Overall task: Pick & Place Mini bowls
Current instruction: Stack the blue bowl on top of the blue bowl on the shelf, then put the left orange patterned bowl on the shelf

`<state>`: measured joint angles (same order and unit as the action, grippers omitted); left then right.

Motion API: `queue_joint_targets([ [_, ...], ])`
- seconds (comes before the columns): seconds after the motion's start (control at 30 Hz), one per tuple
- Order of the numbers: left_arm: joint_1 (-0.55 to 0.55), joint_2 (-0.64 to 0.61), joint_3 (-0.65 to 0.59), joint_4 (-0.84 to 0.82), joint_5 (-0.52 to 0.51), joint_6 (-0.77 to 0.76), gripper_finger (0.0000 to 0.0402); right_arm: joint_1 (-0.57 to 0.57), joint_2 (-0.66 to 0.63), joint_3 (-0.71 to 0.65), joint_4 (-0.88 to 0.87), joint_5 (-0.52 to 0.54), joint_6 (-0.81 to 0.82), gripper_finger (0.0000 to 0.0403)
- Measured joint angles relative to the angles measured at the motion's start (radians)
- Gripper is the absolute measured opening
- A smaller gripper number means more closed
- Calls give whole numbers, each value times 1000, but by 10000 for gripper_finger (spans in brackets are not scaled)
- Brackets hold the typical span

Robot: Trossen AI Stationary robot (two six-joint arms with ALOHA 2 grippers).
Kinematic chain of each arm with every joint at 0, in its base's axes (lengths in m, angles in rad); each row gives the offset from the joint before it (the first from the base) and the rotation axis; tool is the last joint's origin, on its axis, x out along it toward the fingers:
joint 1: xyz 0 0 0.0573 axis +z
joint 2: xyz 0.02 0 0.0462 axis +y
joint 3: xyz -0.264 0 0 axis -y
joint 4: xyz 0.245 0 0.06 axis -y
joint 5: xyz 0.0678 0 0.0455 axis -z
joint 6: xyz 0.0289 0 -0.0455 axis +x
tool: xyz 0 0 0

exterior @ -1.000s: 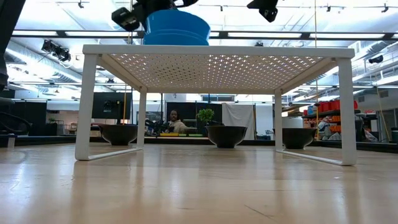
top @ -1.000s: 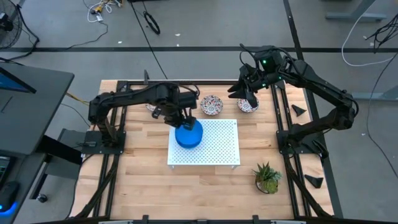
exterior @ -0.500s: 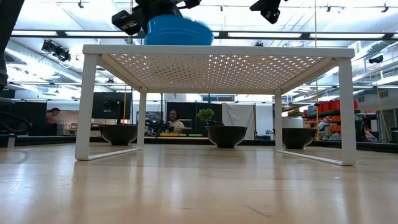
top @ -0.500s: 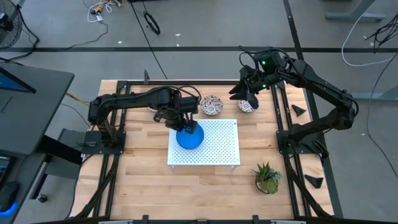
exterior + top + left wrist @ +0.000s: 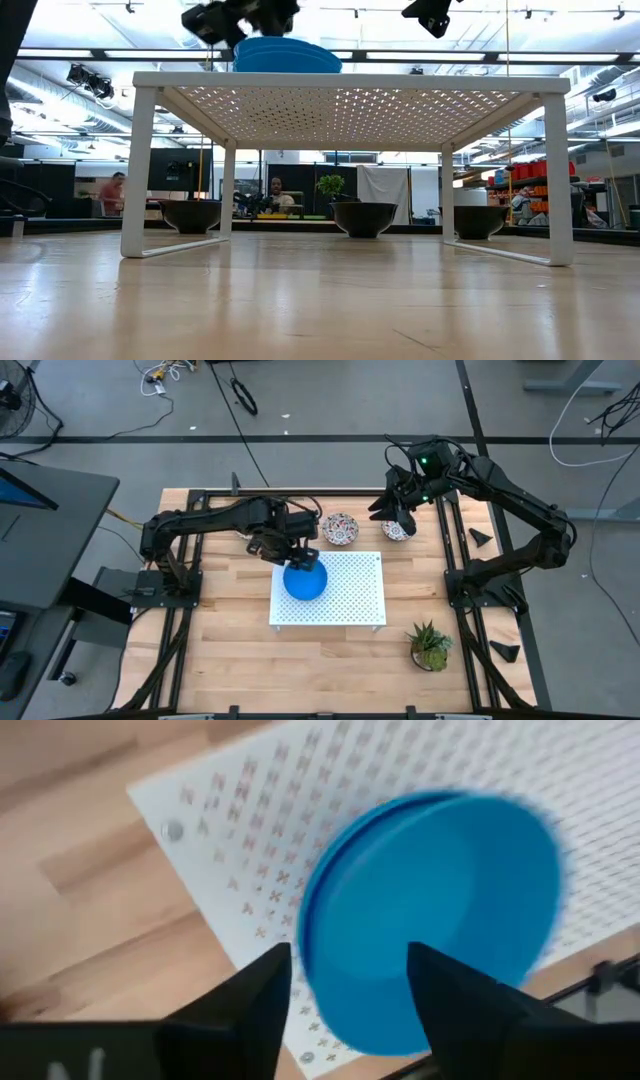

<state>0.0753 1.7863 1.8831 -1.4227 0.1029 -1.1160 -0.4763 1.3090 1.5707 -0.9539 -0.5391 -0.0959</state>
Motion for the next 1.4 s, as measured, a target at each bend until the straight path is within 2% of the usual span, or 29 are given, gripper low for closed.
queue_joint_targets([
  [0.13,0,0,88,-5,-90,-15,216,0,0,0,0,1,-22,139],
  [0.27,-1,-2,114,-3,-117,-17,201,0,0,0,-1,3,-27,139],
  [0.47,-14,0,43,51,-112,1,185,0,0,0,-4,3,-28,139],
  [0.7,-28,0,-59,128,-80,-5,183,0,0,0,-6,2,-27,139],
  [0.83,-30,1,-76,139,-77,-15,183,0,0,0,-6,2,-27,139],
  [1.03,-28,0,-6,147,-79,4,183,0,0,0,-6,0,-41,139],
  [1.27,-24,-2,87,106,-222,49,183,0,0,0,-6,0,-19,139],
  [1.4,-11,0,94,108,-231,110,183,0,0,0,-17,0,12,142],
])
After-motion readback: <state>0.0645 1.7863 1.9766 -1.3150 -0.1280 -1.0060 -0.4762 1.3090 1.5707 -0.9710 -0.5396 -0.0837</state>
